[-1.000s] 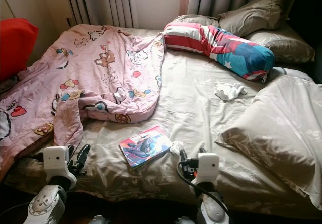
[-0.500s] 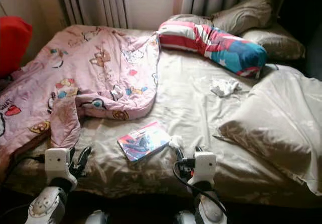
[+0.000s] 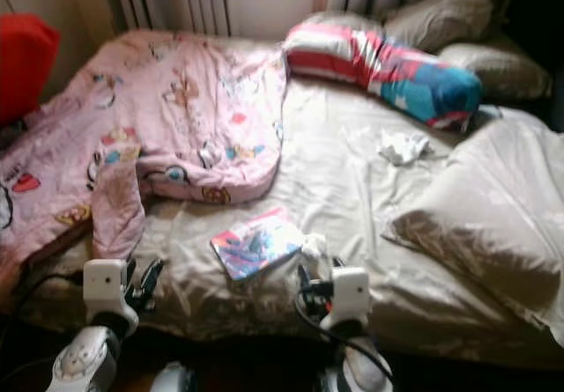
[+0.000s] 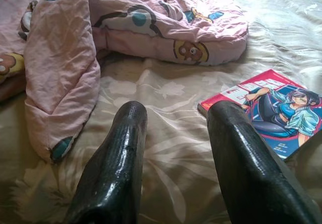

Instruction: Clean up the room

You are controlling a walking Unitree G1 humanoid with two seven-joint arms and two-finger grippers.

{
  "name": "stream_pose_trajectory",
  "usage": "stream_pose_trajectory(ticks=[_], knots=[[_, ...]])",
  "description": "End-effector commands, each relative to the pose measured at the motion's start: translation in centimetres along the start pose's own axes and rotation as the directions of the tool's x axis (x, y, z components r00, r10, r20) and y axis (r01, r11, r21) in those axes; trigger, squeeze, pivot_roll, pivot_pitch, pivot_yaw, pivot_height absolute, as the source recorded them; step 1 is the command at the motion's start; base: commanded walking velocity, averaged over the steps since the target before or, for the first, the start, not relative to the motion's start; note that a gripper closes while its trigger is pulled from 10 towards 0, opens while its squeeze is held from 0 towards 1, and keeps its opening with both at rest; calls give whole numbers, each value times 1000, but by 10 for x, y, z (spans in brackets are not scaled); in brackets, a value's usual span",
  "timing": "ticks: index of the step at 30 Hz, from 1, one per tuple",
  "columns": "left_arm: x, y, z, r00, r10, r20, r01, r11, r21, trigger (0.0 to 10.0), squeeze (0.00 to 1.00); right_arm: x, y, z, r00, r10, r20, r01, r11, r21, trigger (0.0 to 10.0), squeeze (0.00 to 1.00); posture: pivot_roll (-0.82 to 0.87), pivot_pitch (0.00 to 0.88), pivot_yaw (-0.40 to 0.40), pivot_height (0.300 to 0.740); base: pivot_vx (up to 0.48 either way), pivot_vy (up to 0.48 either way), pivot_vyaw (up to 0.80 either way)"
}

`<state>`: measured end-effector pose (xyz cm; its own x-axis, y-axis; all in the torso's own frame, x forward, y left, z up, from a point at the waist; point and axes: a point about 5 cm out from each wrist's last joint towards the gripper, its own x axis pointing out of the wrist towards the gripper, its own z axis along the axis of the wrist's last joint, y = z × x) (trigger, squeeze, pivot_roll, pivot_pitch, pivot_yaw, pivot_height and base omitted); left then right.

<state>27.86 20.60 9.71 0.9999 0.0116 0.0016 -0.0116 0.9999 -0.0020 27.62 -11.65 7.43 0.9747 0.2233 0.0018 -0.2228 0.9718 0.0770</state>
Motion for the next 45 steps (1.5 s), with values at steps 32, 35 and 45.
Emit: stream_pose_trajectory(ticks=[32,35,45], knots=[[-1,-1,1,1000,-9,-1,9,1000,7,10000,0,0,-5,-2,1000,-7,-22,6,999,-40,10000,0,-45,179,-35,590,229,0,143],[-1,-2,1,1000,-10,0,10,1000,7,10000,0,1,-9,-6,998,-46,-54,43,998,-55,10000,0,-43,180,-35,590,316,0,0],[0,-5,2,999,-33,-4,33,999,3,10000,0,6,-19,-15,988,-84,-129,75,994,-74,10000,0,-42,187,-29,590,118,0,0]])
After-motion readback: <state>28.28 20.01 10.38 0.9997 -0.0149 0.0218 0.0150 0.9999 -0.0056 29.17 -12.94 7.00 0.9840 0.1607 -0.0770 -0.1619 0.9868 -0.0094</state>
